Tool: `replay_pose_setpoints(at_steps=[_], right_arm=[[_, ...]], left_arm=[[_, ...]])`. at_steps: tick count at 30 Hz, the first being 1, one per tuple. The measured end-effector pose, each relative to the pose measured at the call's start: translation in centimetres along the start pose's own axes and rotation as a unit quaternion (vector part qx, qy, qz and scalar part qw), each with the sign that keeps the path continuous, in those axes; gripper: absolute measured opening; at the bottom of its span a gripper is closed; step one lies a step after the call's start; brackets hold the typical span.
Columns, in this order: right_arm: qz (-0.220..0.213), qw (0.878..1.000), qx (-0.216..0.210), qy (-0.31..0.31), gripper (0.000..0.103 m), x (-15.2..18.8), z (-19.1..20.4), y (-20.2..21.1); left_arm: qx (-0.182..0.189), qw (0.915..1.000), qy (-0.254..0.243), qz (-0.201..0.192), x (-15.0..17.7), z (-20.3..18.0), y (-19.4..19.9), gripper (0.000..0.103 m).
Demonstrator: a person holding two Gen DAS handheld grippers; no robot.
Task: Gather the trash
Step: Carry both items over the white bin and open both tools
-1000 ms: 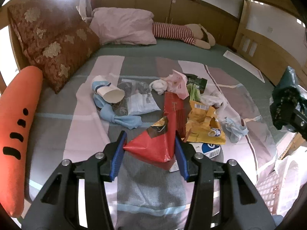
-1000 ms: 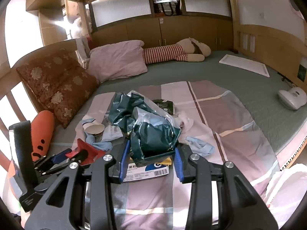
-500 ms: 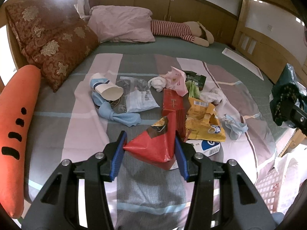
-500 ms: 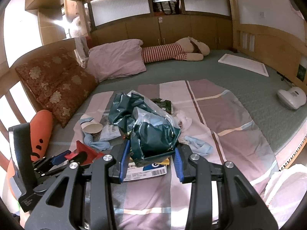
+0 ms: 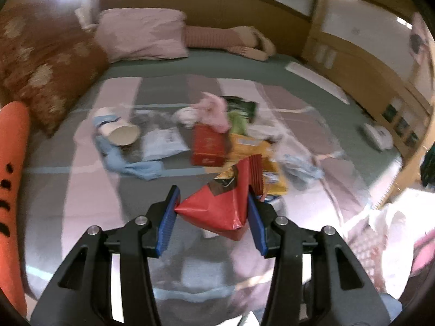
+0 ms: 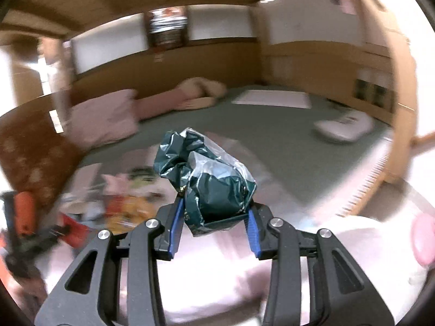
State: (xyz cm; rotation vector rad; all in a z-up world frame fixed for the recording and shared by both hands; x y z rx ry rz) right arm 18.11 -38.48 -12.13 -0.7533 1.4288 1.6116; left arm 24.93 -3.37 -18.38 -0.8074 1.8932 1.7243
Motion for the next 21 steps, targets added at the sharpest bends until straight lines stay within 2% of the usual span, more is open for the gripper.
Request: replay_pose_setpoints(at_steps=[2,4,6,8,10,12,17,18,20,21], right_arm=[[0.033,0.999,0.034,-0.012,0.041,3.1,-4.3,0.0],[0.083,0.995,0.045,-0.018,0.045,6.3,-7.3,-0.9],[0.14,0.989,0.045,-0.01,0.054,9.7,-9.4,-2.2],[0.169,0.984,0.041,-0.041,0.057,11.5,-12.0,-2.3],[0.147,0.985,0.021,-0.084,0.062,10.8,-14.0,-0.7],[0.113,0.987,0.023,-0.108,0.087,9.2,-15.8,1.5],[0.02,0.988,0.025,-0.152,0.09,3.6,-19.2,7.9],[0.004,0.987,0.031,-0.158,0.091,2.7,-19.9,9.0],[-0.03,0.986,0.042,-0.161,0.093,0.8,-20.3,11.0],[-0.039,0.987,0.046,-0.151,0.094,0.1,-19.8,11.7]], left_arm=[[0.028,0.9994,-0.021,0.002,0.1,-2.1,0.5,0.048],[0.058,0.9972,-0.048,0.001,0.3,-5.2,1.4,0.048],[0.091,0.9924,-0.082,0.0,0.7,-9.0,2.6,0.048],[0.124,0.9859,-0.112,0.002,1.2,-12.9,3.7,0.048],[0.159,0.9774,-0.139,0.011,1.8,-16.7,4.6,0.048],[0.193,0.9648,-0.178,0.018,2.7,-21.3,5.9,0.048],[0.265,0.9249,-0.271,0.033,5.2,-33.4,8.4,0.049],[0.275,0.9171,-0.286,0.036,5.9,-35.5,8.7,0.053],[0.282,0.9054,-0.314,0.045,7.2,-38.4,8.6,0.075],[0.27,0.901,-0.335,0.054,8.2,-40.0,7.8,0.095]])
Point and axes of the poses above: each gripper's, at about its wrist camera, not at the fingertips, and y roughly against the way its jaws point, z to its left, x to its underside, the point moved 8 cm from there along -y, roughly the way its jaws point, and after that the axes turned 4 degrees about -x, right-handed, at the moved point
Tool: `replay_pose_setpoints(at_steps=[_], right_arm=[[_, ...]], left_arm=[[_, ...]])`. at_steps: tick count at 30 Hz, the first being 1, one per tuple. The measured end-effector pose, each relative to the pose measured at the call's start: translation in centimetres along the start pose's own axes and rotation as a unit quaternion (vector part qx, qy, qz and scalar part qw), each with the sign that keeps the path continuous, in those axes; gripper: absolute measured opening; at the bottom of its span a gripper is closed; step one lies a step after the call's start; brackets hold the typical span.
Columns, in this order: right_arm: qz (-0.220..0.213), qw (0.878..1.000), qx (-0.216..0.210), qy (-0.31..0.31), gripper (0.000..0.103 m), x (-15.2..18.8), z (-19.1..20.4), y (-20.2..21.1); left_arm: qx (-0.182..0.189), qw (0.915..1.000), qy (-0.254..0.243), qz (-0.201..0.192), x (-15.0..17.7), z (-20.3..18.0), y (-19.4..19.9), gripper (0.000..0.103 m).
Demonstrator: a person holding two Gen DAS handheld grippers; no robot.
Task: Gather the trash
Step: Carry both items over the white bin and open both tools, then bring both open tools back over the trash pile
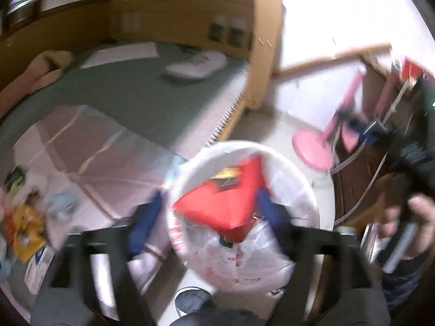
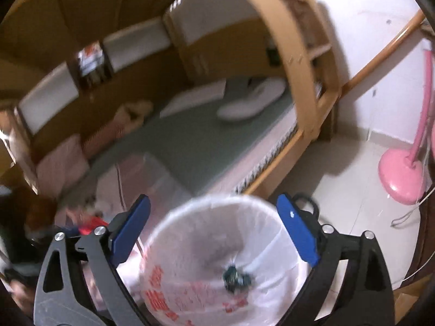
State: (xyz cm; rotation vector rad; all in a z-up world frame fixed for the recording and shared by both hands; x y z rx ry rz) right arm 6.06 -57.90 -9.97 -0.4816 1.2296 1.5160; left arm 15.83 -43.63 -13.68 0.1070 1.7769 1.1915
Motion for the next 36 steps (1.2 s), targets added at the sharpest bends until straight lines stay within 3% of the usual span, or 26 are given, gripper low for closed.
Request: replay_pose_setpoints(at_steps=[3,5,8,11,13,14,17,18,21,24,27,28,31,36], right_arm=[[-0.003,0.999,0.01,0.031,0.094,-0.2,2.3,-0.1],[0.0,0.999,0.014,0.048,0.094,0.5,4.3,-0.9],[0.027,0.997,-0.017,0.074,0.094,2.9,9.2,-3.2],[0.054,0.992,-0.069,0.092,0.094,5.3,17.0,-6.2],[0.062,0.985,-0.11,0.115,0.094,6.4,22.9,-7.4],[0.069,0.981,-0.123,0.133,0.094,7.2,26.3,-7.9],[0.075,0.964,-0.167,0.191,0.094,9.8,34.8,-8.5],[0.069,0.96,-0.171,0.21,0.094,10.6,36.3,-8.6],[0.056,0.946,-0.155,0.28,0.094,14.3,38.6,-9.3],[0.092,0.933,-0.165,0.306,0.094,16.7,38.8,-9.9],[0.07,0.936,-0.165,0.304,0.094,16.2,38.8,-8.9],[0.067,0.937,-0.167,0.298,0.094,15.9,38.7,-8.8],[0.076,0.94,-0.173,0.282,0.094,15.8,38.3,-9.0],[0.083,0.94,-0.178,0.278,0.094,16.1,38.4,-9.3]], left_arm=[[-0.048,0.9989,0.003,0.001,0.3,0.9,-1.4,0.097],[-0.055,0.9975,0.045,-0.005,1.0,3.5,-0.4,0.097],[-0.114,0.9849,0.128,-0.024,2.9,10.9,3.4,0.097],[-0.191,0.9588,0.202,-0.057,6.2,18.5,9.5,0.097],[-0.244,0.9352,0.245,-0.076,9.1,23.0,14.2,0.098],[-0.277,0.9191,0.267,-0.086,11.1,25.1,16.8,0.099],[-0.332,0.8856,0.311,-0.093,15.1,28.8,21.6,0.1],[-0.352,0.8691,0.334,-0.097,17.2,30.0,23.5,0.1],[-0.36,0.8502,0.37,-0.104,20.7,31.6,25.7,0.1],[-0.401,0.8327,0.367,-0.105,23.2,32.3,26.1,0.1],[-0.418,0.8289,0.352,-0.122,24.2,31.9,25.2,0.1],[-0.415,0.8323,0.351,-0.109,24.6,32.0,24.2,0.1],[-0.381,0.8534,0.347,-0.079,24.3,31.9,21.7,0.1],[-0.384,0.8594,0.327,-0.081,23.6,31.3,20.7,0.1]])
Point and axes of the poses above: each gripper's, at about its wrist camera, not at the fingertips, and y roughly against the way its jaws point, z to its left, x to its underside, the point moved 8 cm from there along -y, roughly the way its jaws point, and after that the axes turned 4 degrees about -x, right-handed, at the moved point
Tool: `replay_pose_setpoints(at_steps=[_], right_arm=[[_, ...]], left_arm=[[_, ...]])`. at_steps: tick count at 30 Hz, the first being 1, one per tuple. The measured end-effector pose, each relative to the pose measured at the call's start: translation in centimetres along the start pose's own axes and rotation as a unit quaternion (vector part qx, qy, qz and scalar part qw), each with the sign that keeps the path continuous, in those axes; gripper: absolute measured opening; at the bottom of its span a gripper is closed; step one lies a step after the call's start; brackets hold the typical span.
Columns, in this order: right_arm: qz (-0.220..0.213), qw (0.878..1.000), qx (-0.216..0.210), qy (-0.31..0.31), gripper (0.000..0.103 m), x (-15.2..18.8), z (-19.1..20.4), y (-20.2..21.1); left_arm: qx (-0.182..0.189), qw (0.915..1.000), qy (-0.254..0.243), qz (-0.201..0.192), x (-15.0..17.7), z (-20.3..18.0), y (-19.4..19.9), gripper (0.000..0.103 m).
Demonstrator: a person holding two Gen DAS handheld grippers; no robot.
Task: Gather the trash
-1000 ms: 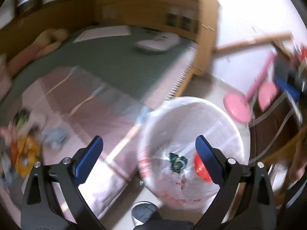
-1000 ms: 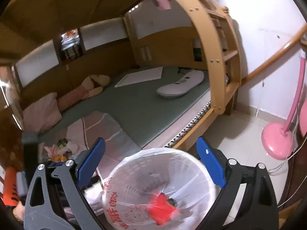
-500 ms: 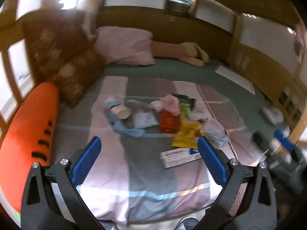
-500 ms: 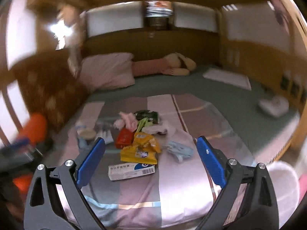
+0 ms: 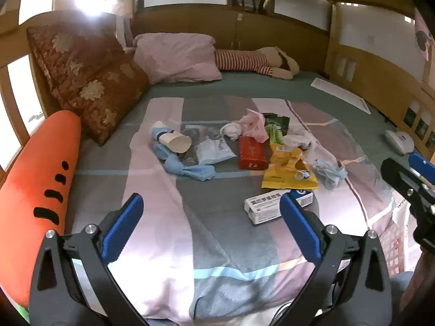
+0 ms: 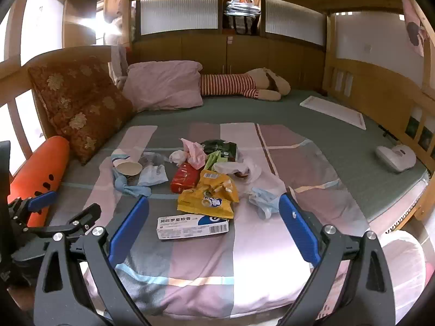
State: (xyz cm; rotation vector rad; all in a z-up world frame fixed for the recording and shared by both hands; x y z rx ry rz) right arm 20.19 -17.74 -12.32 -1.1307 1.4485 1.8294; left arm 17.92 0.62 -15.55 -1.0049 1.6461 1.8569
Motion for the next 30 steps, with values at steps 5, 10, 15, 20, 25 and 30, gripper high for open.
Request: replay_pose_setpoints(at_steps=[5,10,15,20,25,30], right_arm=[[0.001,1.0,0.0,0.0,0.094,0.02,-0.03,-0.07],[0.001,1.0,-0.002,-0.004,0.094,0.02,-0.15,-0.12],[0.001,1.0,-0.001,-0.004,0.094,0.01,-0.26,-0.13],[0.001,1.0,-0.002,-0.004,0.094,0.06,-0.32,-0.17],[0.003,1.0,-0.002,-0.003,0.094,0.09,-0.29,-0.23],[0.004,1.0,-0.002,-0.003,0.094,0.15,-0.23,-0.28]], left_arm=[[-0.001,0.9999,0.011,0.004,-0.02,0.35,-0.28,0.1],[0.001,0.9999,0.015,0.005,-0.02,0.45,-0.34,0.1],[0.004,0.9999,0.01,0.007,0.04,0.33,-0.38,0.1],[0.005,0.9999,0.01,0.012,0.15,0.17,-0.54,0.1],[0.006,0.9998,0.008,0.014,0.23,0.1,-0.64,0.1],[0.006,0.9998,0.008,0.016,0.32,0.06,-0.72,0.1]])
Point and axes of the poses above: each gripper's, at about its wrist camera, not at the fingertips, and y roughly against the way its jaws point, z to its left, x to its underside, the point moved 8 cm from there along -y, roughly the way its jaws point, and after that the axes turned 4 degrees about -x, right-handed, at the moved point
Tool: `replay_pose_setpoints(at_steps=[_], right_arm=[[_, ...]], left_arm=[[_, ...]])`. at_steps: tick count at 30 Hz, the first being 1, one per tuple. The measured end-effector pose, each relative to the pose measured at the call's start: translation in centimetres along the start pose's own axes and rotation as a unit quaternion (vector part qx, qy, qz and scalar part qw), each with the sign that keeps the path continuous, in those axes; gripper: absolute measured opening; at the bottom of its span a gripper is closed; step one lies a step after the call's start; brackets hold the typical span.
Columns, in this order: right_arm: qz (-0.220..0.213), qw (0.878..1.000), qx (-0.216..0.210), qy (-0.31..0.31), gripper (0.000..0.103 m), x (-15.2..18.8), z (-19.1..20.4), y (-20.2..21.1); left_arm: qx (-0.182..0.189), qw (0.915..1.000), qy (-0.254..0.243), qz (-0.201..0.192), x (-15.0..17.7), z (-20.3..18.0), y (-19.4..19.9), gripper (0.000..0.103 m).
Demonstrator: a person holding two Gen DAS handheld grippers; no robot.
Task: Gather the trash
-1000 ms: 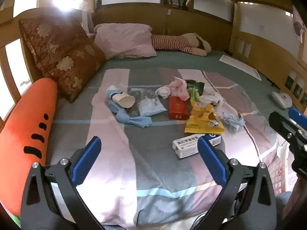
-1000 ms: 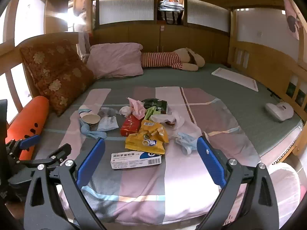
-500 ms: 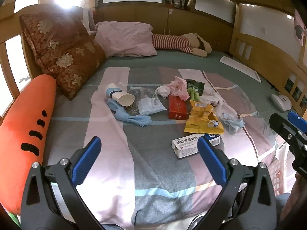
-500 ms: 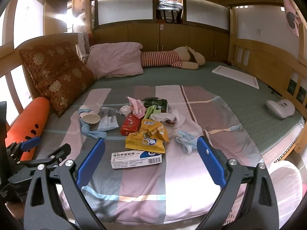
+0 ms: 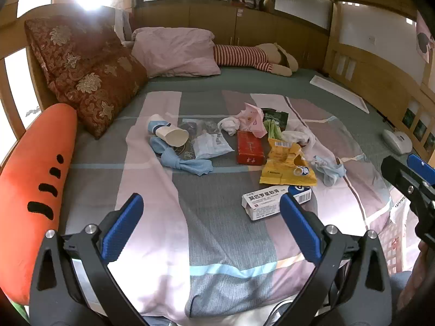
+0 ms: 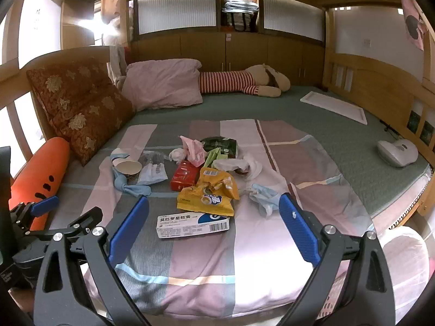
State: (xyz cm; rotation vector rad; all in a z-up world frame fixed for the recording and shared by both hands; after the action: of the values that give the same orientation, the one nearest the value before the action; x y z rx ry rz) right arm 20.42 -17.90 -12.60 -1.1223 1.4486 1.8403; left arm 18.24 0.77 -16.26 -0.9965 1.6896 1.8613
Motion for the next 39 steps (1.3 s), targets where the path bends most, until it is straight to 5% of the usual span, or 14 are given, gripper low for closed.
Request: replay_pose_setpoints(at_steps=[39], right_arm=[[0.003,1.0,-0.001,0.002,0.094,0.17,0.08,0.01]], left_arm=[[0.004,1.0,0.004,0.003,0.04,-0.09,-0.03,0.1]])
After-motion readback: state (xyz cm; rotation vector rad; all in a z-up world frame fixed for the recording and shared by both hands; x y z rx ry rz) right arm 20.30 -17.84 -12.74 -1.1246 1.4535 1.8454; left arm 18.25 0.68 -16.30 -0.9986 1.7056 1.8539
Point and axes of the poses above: each gripper's, at about its wrist camera, not at the fingertips, and y roughly against the way its jaws point, z to its left, x to its underside, the point moved 8 cm from there along -y, roughly the way its jaws point, and after that the axes turned 4 degrees about -x, right-handed, at the moved point
